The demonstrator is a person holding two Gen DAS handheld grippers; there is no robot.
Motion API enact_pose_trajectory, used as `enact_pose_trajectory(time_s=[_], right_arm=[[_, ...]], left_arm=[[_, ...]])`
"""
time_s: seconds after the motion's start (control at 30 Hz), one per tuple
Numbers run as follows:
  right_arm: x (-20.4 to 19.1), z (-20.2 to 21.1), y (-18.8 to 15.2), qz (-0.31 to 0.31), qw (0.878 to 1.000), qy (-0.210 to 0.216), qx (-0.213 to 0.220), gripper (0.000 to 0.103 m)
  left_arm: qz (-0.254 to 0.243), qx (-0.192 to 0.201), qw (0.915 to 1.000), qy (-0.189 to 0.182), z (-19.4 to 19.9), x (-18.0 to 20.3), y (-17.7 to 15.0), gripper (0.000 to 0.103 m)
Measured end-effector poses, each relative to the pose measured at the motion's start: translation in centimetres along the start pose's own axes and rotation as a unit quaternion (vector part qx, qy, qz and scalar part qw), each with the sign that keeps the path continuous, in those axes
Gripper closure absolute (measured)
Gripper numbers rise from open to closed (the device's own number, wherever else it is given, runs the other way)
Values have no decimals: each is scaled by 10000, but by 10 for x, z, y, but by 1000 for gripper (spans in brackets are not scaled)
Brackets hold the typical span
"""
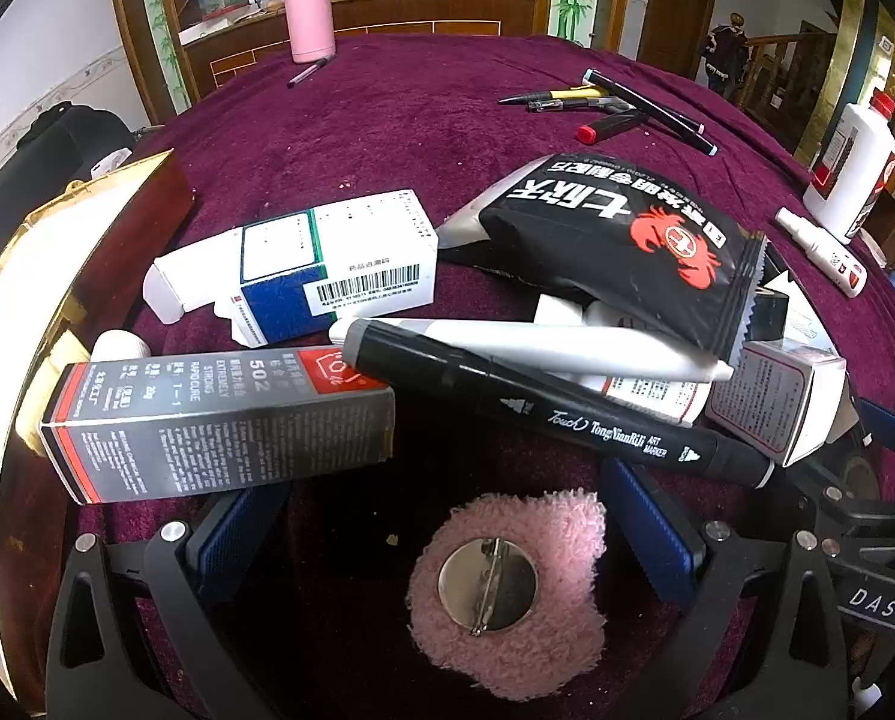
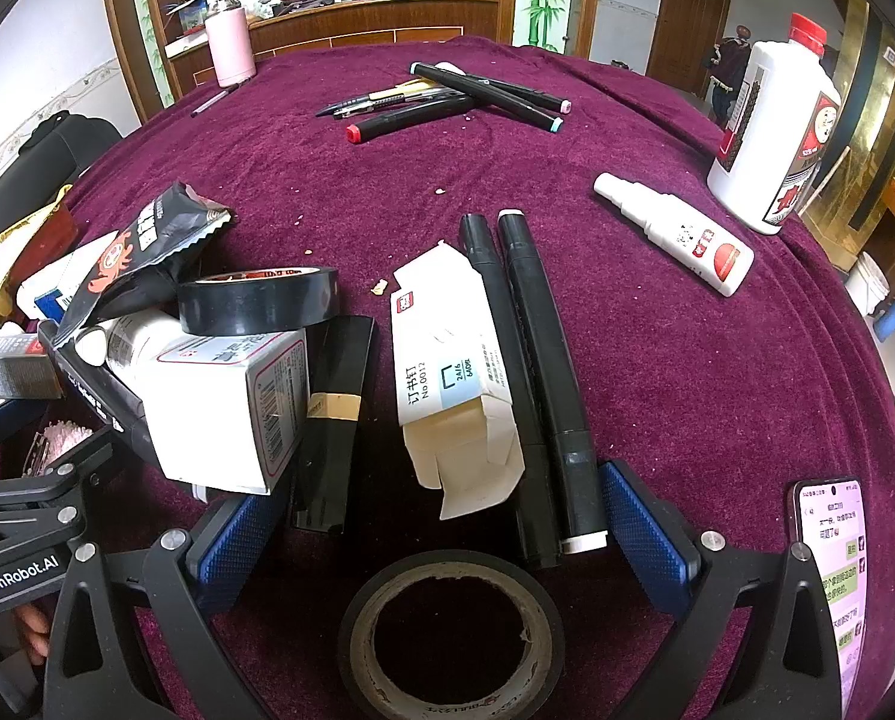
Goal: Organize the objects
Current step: 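Grasp the pink fuzzy pad with the left tool and lift it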
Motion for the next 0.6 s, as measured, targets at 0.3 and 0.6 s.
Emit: enact_pose_trajectory(time_s=[0.3, 0.6], right_arm=[[0, -3, -1, -21, 10000, 5, -9, 0], [12, 51, -16, -143, 9972, 120, 725, 0]], left_arm=[[-46, -76, 9999, -65, -3, -5, 0, 5], [-313, 495, 9973, -441, 82, -45, -30, 10]])
Point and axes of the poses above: each gripper's, at about its wrist camera, not at the fingertips, and z roughly against the way its jaws point, x to its right, y to its top, the point moved 7 cm from there along -z, roughly the way its jaws point, and after that the axes turned 6 degrees about -z, right-handed, at the moved point
